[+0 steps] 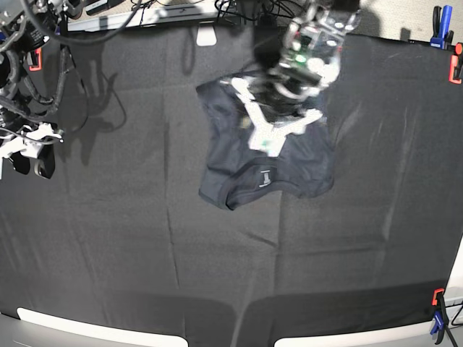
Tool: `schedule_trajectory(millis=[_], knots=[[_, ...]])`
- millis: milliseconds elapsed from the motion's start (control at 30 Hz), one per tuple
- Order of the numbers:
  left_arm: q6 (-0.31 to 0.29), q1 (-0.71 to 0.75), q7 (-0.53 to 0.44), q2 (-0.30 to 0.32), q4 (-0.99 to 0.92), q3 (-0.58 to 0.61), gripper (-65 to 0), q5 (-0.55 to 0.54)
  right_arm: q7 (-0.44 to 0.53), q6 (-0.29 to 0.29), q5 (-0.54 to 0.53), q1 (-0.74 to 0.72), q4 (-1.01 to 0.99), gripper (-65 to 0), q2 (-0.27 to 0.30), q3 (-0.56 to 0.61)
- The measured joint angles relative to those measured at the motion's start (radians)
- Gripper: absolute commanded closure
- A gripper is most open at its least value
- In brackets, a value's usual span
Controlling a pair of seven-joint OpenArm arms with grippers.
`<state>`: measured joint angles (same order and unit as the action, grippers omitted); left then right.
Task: Layout the t-shirt on the table in an organized manner, then fold the t-shirt properly
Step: 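Grasp the folded shirt's edge with the left gripper and tuck it flat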
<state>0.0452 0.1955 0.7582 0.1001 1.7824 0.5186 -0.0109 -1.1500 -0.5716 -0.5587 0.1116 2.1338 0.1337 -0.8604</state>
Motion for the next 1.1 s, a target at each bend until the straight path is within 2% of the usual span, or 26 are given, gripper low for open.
schedule_trajectory(millis=[133, 233, 333, 400, 500, 600, 667, 733, 800, 833, 900, 1100], knots=[[0.0, -0.019, -0.034, -0.001, 0.018, 0.129, -28.6, -0.009, 0.0, 0.0, 0.0, 0.0, 0.0, -29.5, 0.0, 0.0], [-0.001, -0.016, -0.07, 0.0, 0.018, 0.2, -28.5, 0.034, 0.0, 0.0, 0.0, 0.0, 0.0, -29.5, 0.0, 0.0], [-0.001, -0.016, -0.132, -0.001, 0.003, 0.222, -28.6, 0.079, 0.0, 0.0, -0.001, 0.0, 0.0, -29.5, 0.0, 0.0], [0.0, -0.026, -0.13, 0.0, -0.008, 0.221, -28.6, 0.09, 0.0, 0.0, 0.0, 0.0, 0.0, -29.5, 0.0, 0.0], [-0.001, -0.065, -0.113, 0.003, -0.008, 0.221, -28.6, 0.114, 0.0, 0.0, 0.0, 0.0, 0.0, -29.5, 0.0, 0.0], [-0.002, -0.137, 0.005, 0.003, 0.055, 0.221, -28.6, 0.167, 0.0, 0.0, 0.0, 0.0, 0.0, -29.5, 0.0, 0.0], [-0.001, -0.193, 0.025, 0.004, 0.099, 0.221, -28.6, 0.188, 0.0, 0.0, 0.0, 0.0, 0.0, -29.5, 0.0, 0.0], [0.0, -0.229, -0.036, 0.019, 0.108, 0.22, -28.6, 0.128, 0.0, 0.0, 0.0, 0.0, 0.0, -29.5, 0.0, 0.0], [-0.002, -0.227, -0.111, 0.046, 0.104, 0.22, -28.5, 0.019, 0.0, 0.0, 0.0, 0.0, 0.0, -29.5, 0.0, 0.0], [-0.02, -0.217, -0.156, 0.056, 0.093, 0.22, -28.5, -0.019, 0.0, 0.0, 0.0, 0.0, 0.0, -29.5, 0.0, 0.0], [-0.081, -0.212, -0.242, 0.061, 0.051, 0.222, -28.6, -0.041, 0.0, 0.0, 0.0, 0.0, 0.0, -29.5, 0.0, 0.0], [-0.084, -0.267, -0.453, 0.048, -0.192, 0.222, -28.6, -0.011, 0.0, -0.001, 0.0, 0.001, 0.0, -29.5, 0.0, 0.0]])
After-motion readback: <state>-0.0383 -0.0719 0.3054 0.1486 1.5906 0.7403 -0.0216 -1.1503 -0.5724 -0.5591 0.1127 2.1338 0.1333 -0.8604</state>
